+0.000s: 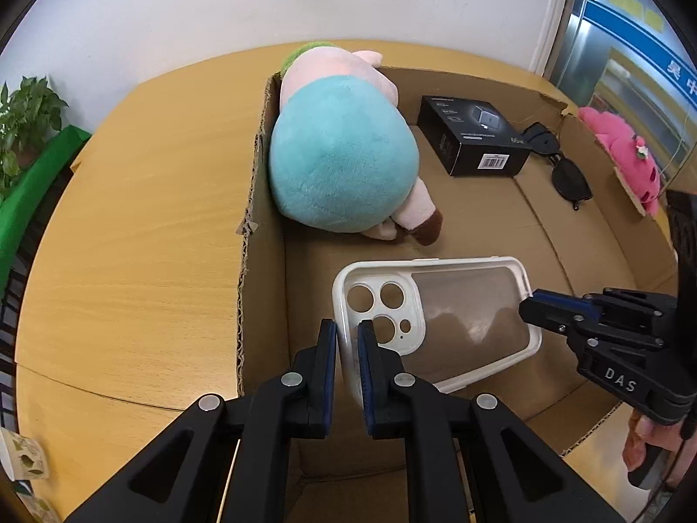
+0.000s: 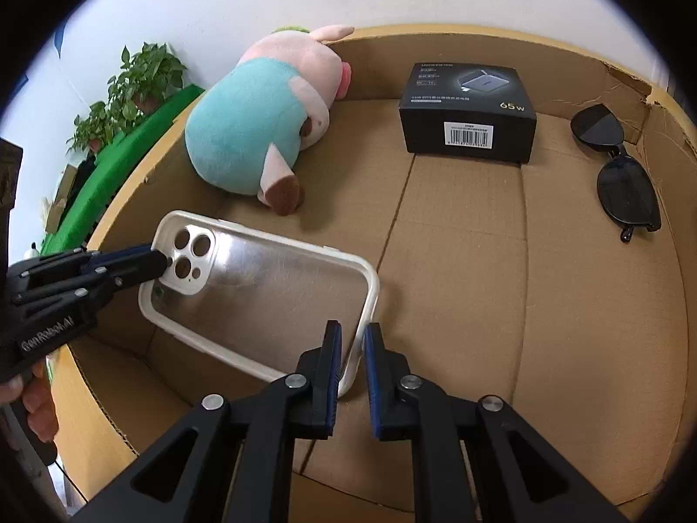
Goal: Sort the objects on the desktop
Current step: 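Lift the phone case and carry it into the cardboard box, then open the right tool to release the phone case in the box, then move the right tool to the white phone stand and grasp it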
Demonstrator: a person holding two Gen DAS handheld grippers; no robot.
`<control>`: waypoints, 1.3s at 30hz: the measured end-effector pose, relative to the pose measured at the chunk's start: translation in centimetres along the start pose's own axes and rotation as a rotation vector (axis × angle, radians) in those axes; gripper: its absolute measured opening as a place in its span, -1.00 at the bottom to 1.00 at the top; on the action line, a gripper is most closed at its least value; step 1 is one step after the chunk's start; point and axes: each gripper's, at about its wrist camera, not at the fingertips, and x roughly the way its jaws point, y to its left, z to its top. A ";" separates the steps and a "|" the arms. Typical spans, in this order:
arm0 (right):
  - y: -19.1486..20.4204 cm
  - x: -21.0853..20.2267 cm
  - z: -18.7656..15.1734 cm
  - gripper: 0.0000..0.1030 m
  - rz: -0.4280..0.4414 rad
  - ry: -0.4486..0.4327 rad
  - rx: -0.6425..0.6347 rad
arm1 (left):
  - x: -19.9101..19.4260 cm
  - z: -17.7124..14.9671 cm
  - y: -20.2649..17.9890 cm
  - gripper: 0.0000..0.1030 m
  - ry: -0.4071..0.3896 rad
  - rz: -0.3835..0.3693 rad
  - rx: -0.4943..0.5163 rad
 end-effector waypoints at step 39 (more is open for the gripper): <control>6.1 -7.6 -15.5 0.52 0.039 -0.143 -0.142 | -8.0 -18.9 -3.9 0.82 -0.199 -0.138 -0.128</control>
